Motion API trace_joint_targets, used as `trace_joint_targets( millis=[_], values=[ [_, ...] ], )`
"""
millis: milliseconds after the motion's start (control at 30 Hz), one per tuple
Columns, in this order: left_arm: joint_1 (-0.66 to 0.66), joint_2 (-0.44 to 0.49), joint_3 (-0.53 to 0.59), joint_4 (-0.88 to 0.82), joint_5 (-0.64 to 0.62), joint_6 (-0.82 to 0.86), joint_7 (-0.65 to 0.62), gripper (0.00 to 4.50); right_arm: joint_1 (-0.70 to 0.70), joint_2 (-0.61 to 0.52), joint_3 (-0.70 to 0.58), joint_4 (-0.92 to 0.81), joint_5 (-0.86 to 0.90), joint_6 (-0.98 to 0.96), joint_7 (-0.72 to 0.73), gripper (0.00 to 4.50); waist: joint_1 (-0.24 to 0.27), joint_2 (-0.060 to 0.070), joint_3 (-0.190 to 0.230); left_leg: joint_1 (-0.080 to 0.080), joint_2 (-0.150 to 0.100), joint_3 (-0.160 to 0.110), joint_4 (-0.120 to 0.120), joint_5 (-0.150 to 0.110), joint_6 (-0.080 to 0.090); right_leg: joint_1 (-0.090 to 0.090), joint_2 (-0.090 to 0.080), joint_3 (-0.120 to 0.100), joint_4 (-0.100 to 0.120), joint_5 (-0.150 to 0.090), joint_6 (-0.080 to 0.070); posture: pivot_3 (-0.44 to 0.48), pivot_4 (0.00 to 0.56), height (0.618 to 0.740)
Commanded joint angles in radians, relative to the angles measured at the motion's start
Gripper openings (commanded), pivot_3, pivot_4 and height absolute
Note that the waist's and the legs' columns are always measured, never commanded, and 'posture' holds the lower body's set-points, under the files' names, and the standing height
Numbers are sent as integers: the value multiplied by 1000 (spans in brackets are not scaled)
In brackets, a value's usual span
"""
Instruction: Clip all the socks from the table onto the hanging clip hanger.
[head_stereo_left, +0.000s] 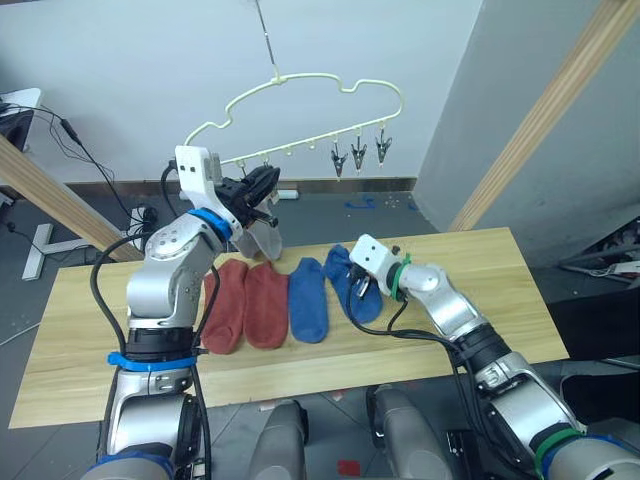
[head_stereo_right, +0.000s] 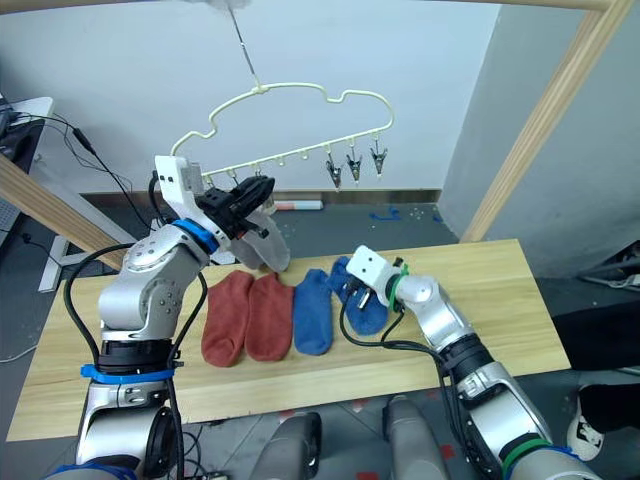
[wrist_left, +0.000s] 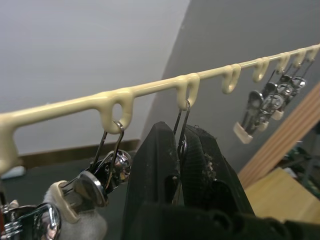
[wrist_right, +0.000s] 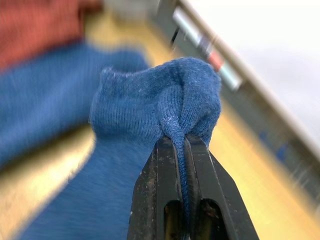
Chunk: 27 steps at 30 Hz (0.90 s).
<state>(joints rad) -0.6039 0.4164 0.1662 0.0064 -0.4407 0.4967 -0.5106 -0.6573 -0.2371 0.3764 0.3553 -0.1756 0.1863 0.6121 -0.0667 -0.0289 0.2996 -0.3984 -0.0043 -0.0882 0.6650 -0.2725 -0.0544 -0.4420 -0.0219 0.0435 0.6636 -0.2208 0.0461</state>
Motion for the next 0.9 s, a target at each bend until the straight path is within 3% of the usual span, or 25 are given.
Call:
trace_joint_targets(
  millis=[33,267,900],
  values=[
    [-24,31,35,-31,-72,79,-38,118,-31,-13,21,-184,3,-10,72,0,-1,0,0,0,0,0,0,0,0,0,0,0,0,0,0,-57,298,740],
    [-54,26,71,-35,-158,184,-25,118,-69,20,25,-311,46,17,133,0,-6,0,0,0,0,-1,0,0,0,0,0,-1,-1,0,0,-64,294,740],
    [-21,6,93,-102,-262,297,35,118,-160,139,-38,-164,59,26,13,0,-6,0,0,-1,-1,-1,0,0,-1,-1,-1,0,-1,0,0,-53,290,740]
  ],
)
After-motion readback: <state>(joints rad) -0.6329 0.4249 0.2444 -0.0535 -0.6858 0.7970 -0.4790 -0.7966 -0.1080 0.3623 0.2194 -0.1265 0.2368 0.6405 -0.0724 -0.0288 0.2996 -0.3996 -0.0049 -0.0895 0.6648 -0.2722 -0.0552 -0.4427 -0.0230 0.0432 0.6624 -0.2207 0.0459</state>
